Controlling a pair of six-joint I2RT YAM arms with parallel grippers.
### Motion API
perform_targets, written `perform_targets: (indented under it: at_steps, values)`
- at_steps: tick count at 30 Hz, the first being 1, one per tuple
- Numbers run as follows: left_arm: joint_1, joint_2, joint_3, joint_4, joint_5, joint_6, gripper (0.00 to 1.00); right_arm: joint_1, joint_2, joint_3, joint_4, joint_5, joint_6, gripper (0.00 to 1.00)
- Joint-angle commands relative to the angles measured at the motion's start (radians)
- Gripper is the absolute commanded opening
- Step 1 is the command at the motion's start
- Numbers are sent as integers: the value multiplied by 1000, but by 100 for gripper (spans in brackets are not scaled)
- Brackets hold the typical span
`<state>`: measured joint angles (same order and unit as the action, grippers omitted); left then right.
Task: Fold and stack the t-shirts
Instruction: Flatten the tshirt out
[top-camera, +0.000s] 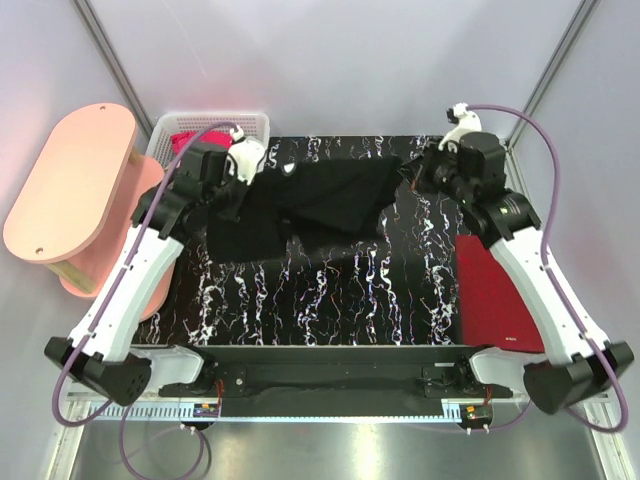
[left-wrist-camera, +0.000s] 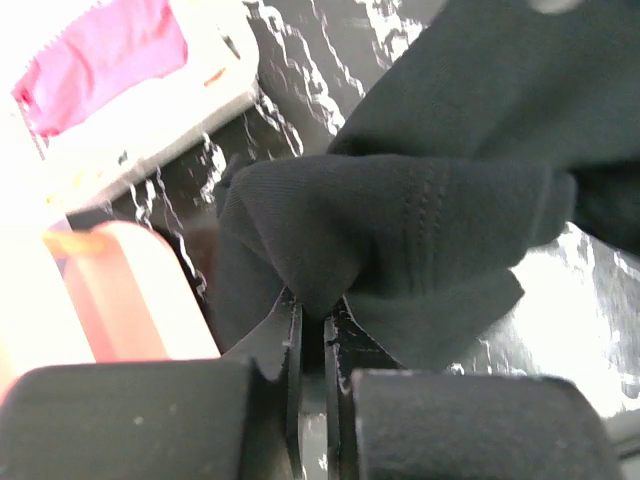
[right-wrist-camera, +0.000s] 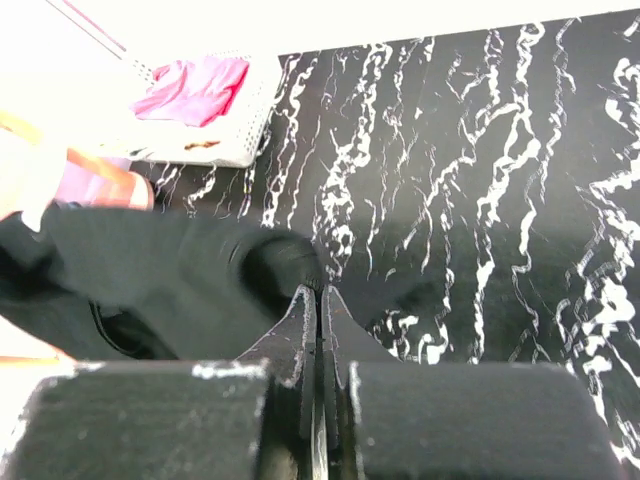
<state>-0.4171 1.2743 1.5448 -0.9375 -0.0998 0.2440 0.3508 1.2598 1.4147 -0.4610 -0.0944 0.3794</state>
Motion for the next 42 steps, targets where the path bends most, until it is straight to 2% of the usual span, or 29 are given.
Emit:
perform_targets:
  at_steps: [1, 3, 7, 8, 9, 12, 14, 18, 22, 24, 25, 26, 27, 29, 33, 37, 38, 40, 41, 42]
  values:
    - [1, -96, -61, -73, 2, 26, 0, 2, -112, -51, -91, 70, -10, 0]
    - [1, -139, -77, -86, 55, 44, 2, 2, -166, -54, -119, 74, -5, 0]
    - [1, -161, -89, -119, 176, 47, 15, 2, -214, -65, -211, 129, 13, 0]
    - [1, -158, -95, -133, 207, 55, 29, 4, -218, -69, -220, 145, 18, 0]
    - [1, -144, -101, -139, 251, 66, 35, 2, -218, -79, -226, 171, 22, 0]
    - [1, -90, -165, -149, 316, 84, 48, 2, -192, -82, -249, 228, 33, 0]
    - [-3, -50, -202, -149, 331, 100, 60, 2, -152, -73, -263, 255, 36, 0]
    - [-6, 98, -299, -109, 278, 135, 60, 2, -71, -63, -275, 329, 39, 0]
    - [-25, 203, -266, -75, 247, 143, 57, 2, 48, -69, -268, 364, 49, 0]
    - [-121, 211, -223, -106, 246, 161, 57, -1, 107, -79, -257, 384, 53, 0]
    - [-174, 211, -218, -110, 220, 167, 57, 0, 122, -83, -249, 395, 52, 0]
    - [-287, 209, -216, -110, 180, 170, 57, 1, 148, -88, -243, 404, 50, 0]
    - [-339, 218, -212, -109, 117, 166, 57, -1, 161, -92, -232, 418, 50, 0]
    - [-441, 249, -197, -110, 103, 143, 57, -6, 193, -92, -226, 421, 50, 0]
    - [-523, 309, -158, -81, 106, 112, 57, -13, 220, -94, -206, 411, 53, 0]
    - [-542, 388, -202, 90, -58, 65, 57, -15, 216, -97, -196, 389, 52, 0]
    - [-537, 419, -213, 123, -122, 32, 61, -13, 213, -100, -192, 383, 52, 0]
    - [-529, 448, -238, 201, -155, 5, 68, -13, 205, -105, -186, 368, 49, 0]
    - [-525, 474, -245, 224, -188, -24, 77, -15, 202, -109, -185, 360, 49, 0]
    - [-523, 485, -250, 238, -190, -32, 81, -15, 199, -112, -180, 355, 47, 0]
